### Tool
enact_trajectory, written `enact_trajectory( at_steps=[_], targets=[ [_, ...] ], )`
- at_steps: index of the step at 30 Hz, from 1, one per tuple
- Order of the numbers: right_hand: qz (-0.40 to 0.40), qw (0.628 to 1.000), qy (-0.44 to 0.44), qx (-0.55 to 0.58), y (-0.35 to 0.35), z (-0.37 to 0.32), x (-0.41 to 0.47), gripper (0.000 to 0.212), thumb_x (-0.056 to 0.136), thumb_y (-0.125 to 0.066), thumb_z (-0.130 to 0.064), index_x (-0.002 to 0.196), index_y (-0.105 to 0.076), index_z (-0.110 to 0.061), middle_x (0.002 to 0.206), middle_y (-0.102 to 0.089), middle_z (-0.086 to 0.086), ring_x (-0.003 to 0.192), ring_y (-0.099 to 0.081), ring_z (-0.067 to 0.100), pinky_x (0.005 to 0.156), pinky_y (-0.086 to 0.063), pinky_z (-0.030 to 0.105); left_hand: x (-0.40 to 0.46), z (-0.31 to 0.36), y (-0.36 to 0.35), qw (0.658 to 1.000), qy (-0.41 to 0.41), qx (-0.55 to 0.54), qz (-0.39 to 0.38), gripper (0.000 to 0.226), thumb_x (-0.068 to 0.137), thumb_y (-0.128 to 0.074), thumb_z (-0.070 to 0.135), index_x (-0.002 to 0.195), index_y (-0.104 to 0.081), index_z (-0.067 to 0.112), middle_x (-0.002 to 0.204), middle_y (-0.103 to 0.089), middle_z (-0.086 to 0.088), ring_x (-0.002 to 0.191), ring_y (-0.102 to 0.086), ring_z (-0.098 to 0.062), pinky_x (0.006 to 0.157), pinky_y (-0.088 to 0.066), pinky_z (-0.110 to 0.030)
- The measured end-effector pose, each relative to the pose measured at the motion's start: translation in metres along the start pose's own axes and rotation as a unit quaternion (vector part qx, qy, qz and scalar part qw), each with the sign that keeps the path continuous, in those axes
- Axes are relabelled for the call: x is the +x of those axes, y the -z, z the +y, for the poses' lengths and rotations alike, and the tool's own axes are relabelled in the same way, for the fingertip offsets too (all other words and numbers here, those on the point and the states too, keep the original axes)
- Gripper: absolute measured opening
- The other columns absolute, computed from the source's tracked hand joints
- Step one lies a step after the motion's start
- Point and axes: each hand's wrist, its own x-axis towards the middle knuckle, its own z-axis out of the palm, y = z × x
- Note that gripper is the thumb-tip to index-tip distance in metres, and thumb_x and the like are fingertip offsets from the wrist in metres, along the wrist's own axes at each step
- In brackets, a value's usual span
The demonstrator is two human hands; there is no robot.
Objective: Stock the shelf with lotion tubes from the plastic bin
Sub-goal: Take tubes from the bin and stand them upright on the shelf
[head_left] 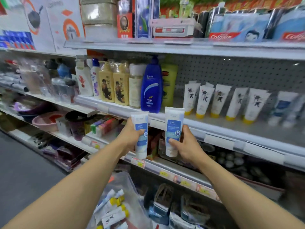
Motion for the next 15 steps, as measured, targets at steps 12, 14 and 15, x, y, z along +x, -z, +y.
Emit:
enact_trajectory(
  at_steps=[12, 14, 15],
  targets=[
    [0.117, 0.990, -0.034, -0.075, 0.140, 0.035, -0.016, 0.040, 0.088, -0.061, -0.012, 0.121, -0.039, -0.013, 0.109, -0.052, -0.004, 0.096, -0.051, 0.011, 0.079, -0.039, 0.023, 0.024, 0.064, -0.141, 0.992, -0.058, 0.004, -0.109, 0.038, 0.093, -0.049, 0.005, 0.126, -0.035, 0.020, 0.120, -0.054, -0.008, 0.104, -0.055, -0.023, 0.086, -0.048, -0.042],
    [0.138, 0.987, -0.036, -0.076, 0.168, 0.044, -0.015, 0.044, 0.088, -0.061, -0.011, 0.125, -0.037, -0.015, 0.112, -0.054, -0.003, 0.098, -0.052, 0.011, 0.081, -0.039, 0.023, 0.026, 0.076, -0.173, 0.989, -0.070, 0.001, -0.128, 0.039, 0.093, -0.048, 0.004, 0.127, -0.035, 0.018, 0.121, -0.054, -0.009, 0.104, -0.055, -0.024, 0.085, -0.048, -0.041],
    [0.149, 0.985, -0.038, -0.076, 0.181, 0.050, -0.014, 0.045, 0.088, -0.061, -0.011, 0.126, -0.036, -0.015, 0.113, -0.054, -0.003, 0.099, -0.053, 0.011, 0.081, -0.039, 0.023, 0.029, 0.081, -0.189, 0.988, -0.075, 0.002, -0.134, 0.038, 0.094, -0.048, 0.003, 0.126, -0.035, 0.018, 0.120, -0.054, -0.009, 0.104, -0.054, -0.024, 0.084, -0.047, -0.041]
  ],
)
